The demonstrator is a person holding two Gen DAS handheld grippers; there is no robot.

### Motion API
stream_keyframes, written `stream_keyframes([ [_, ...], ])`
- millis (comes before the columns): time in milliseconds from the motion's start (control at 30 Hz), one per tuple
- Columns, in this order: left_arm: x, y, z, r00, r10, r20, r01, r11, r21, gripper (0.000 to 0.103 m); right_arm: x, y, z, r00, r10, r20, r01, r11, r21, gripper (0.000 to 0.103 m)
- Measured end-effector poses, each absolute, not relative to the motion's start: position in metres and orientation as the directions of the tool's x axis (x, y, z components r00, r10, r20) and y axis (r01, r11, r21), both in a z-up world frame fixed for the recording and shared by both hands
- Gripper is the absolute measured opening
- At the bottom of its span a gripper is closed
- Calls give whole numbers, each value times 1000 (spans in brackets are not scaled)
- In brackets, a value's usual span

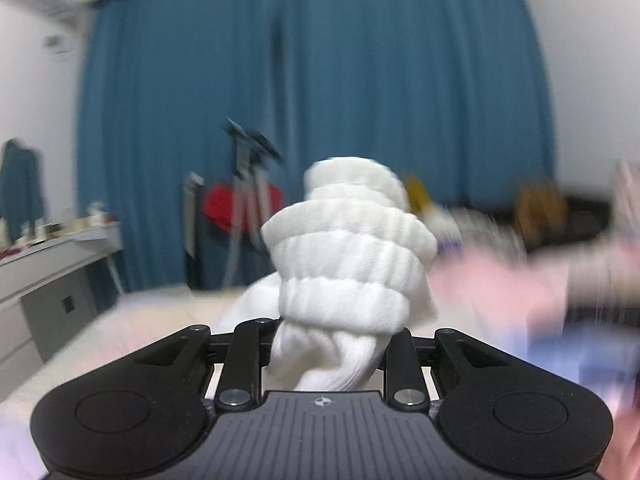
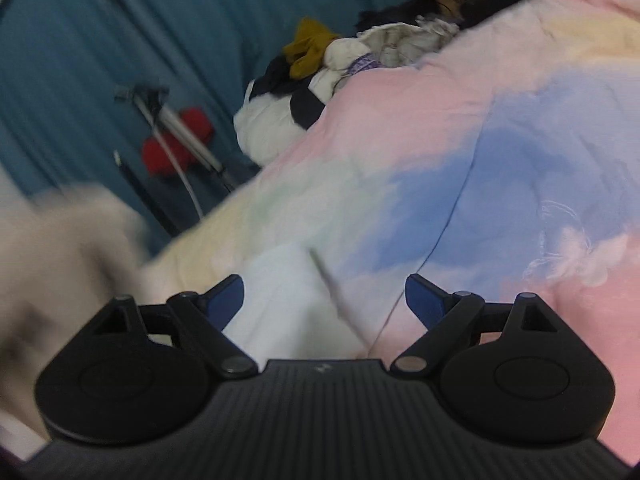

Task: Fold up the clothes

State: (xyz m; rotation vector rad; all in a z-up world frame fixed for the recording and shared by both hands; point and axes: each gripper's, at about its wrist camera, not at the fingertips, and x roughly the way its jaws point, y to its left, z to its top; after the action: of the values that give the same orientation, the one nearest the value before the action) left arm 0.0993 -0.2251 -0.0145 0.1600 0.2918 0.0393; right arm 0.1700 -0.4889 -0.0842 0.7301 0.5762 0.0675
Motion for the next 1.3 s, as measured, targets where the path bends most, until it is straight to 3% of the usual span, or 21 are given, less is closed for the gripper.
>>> stream_keyframes([
  [100,103,-251,-57,927,44,-373,58,965,257,25,172,-512,-89,837,352,-420,98,658,746,89],
  [200,93,-260,-70,936,41,-350,99,922,373,30,180,-516,-95,811,435,-391,58,604,795,81],
  [233,91,-258,-71,933,30,-359,122,911,393,33,185,-515,-97,795,466,-388,47,590,806,71],
  [300,88,-253,-69,915,-1,-403,184,890,417,45,195,-509,-99,762,520,-385,19,577,817,66],
  [367,85,-250,-67,885,-36,-463,265,858,440,69,203,-498,-98,726,572,-383,-28,580,814,66],
  [467,72,-234,-67,860,-71,-506,345,811,473,89,206,-483,-88,679,615,-400,-113,627,771,66],
  [600,58,-200,-73,829,-106,-549,420,767,485,89,206,-467,-72,640,630,-441,-220,700,680,66],
  [767,42,-172,-94,838,-105,-535,422,748,513,89,212,-451,-75,599,613,-516,-258,757,600,66],
  [1000,37,-159,-102,829,-136,-543,452,735,506,89,251,-422,-93,587,610,-533,-308,776,550,66],
  [1033,38,-158,-102,832,-138,-538,446,741,501,89,257,-422,-98,595,612,-521,-297,770,566,59],
  [1067,39,-156,-102,835,-140,-532,441,748,496,88,261,-422,-103,595,626,-504,-286,751,595,47],
  [1100,40,-155,-102,838,-141,-527,436,755,490,85,265,-423,-107,593,641,-487,-274,729,627,40],
  [1167,41,-152,-102,845,-139,-516,419,771,479,67,270,-422,-113,591,665,-456,-262,693,671,27],
  [1200,42,-151,-101,849,-136,-511,410,781,472,62,270,-420,-110,596,666,-449,-267,692,671,24],
  [1267,45,-149,-96,848,-154,-508,405,805,433,38,269,-419,-102,613,660,-435,-271,692,669,20],
  [1300,46,-148,-93,848,-161,-504,402,816,415,32,268,-419,-97,622,657,-427,-272,692,668,19],
])
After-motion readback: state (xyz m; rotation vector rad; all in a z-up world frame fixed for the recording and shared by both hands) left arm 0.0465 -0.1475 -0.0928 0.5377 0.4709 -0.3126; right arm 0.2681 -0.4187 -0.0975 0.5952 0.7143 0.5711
